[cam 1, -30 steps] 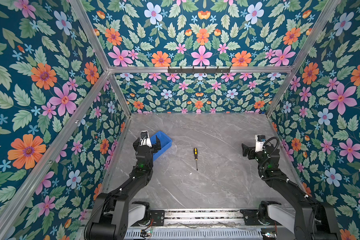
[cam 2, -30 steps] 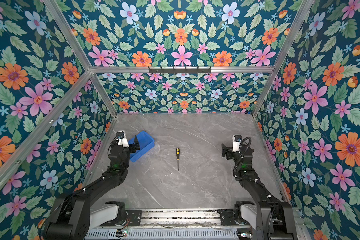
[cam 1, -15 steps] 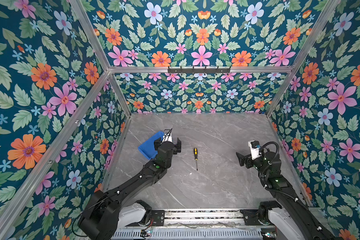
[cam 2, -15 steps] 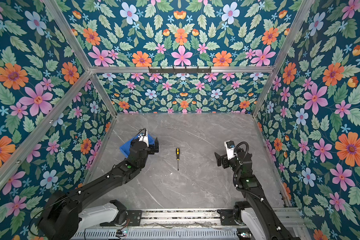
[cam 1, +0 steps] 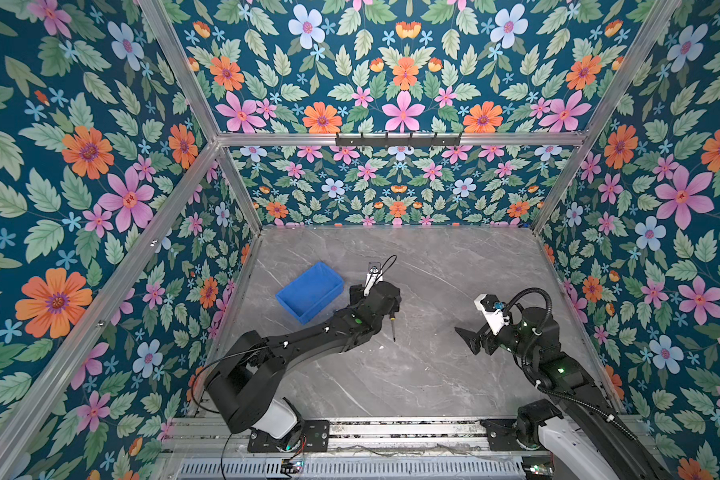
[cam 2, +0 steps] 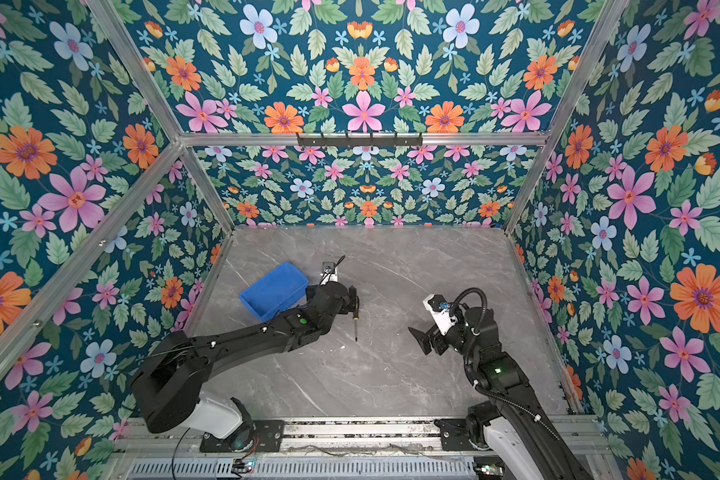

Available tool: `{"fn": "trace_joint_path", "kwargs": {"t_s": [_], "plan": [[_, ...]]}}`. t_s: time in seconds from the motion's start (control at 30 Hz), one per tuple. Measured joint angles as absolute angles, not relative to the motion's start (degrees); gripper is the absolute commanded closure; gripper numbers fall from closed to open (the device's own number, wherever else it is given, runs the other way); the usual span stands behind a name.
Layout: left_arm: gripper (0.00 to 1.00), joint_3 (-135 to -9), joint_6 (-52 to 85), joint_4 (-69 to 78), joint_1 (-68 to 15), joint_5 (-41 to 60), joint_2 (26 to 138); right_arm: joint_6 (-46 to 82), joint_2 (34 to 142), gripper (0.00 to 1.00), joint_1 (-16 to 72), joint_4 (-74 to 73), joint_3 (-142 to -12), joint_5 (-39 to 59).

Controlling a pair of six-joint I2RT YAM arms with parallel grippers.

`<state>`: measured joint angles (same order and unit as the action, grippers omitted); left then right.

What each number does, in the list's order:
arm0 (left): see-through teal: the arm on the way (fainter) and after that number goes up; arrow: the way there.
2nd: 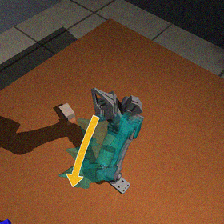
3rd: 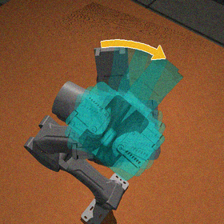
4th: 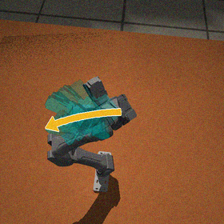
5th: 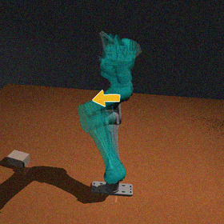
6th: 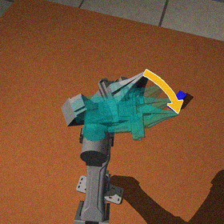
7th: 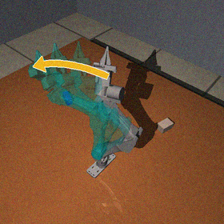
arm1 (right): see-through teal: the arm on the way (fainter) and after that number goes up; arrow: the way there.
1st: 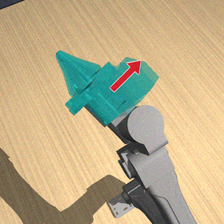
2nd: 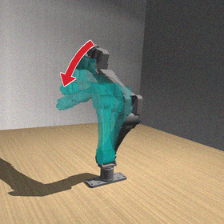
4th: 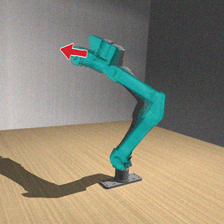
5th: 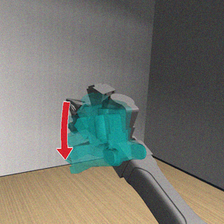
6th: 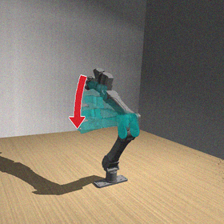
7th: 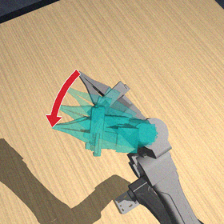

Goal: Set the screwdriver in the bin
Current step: 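Move the left gripper over the screwdriver handle and lower onto it, then close the left gripper on the yellow-and-black screwdriver handle and lift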

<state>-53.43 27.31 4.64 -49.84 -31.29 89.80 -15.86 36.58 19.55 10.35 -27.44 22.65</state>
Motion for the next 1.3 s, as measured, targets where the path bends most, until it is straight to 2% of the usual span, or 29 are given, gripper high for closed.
{"fn": "trace_joint_path", "kwargs": {"t_s": [0.23, 0.53, 0.83, 1.23, 1.3], "plan": [[0.0, -66.4, 36.7, -5.1, -50.5, -29.0, 101.9, -18.0, 36.7, 0.01, 27.1, 15.0, -29.1, 22.4], [0.04, -76.8, 45.2, -17.5, -50.4, -25.9, 110.9, -18.6, 37.5, 0.01, 28.0, 16.4, -29.3, 25.1], [0.25, -79.6, 47.9, -25.3, -48.4, -22.3, 116.2, -18.5, 37.6, 0.01, 28.6, 16.4, -30.1, 25.5], [0.52, -79.7, 48.0, -26.6, -48.3, -20.9, 118.4, -18.4, 37.6, 0.01, 28.6, 16.4, -30.4, 26.1], [0.6, -79.7, 48.0, -26.2, -48.3, -20.9, 118.6, -18.4, 37.9, 0.01, 28.6, 16.4, -30.5, 26.4]]}}
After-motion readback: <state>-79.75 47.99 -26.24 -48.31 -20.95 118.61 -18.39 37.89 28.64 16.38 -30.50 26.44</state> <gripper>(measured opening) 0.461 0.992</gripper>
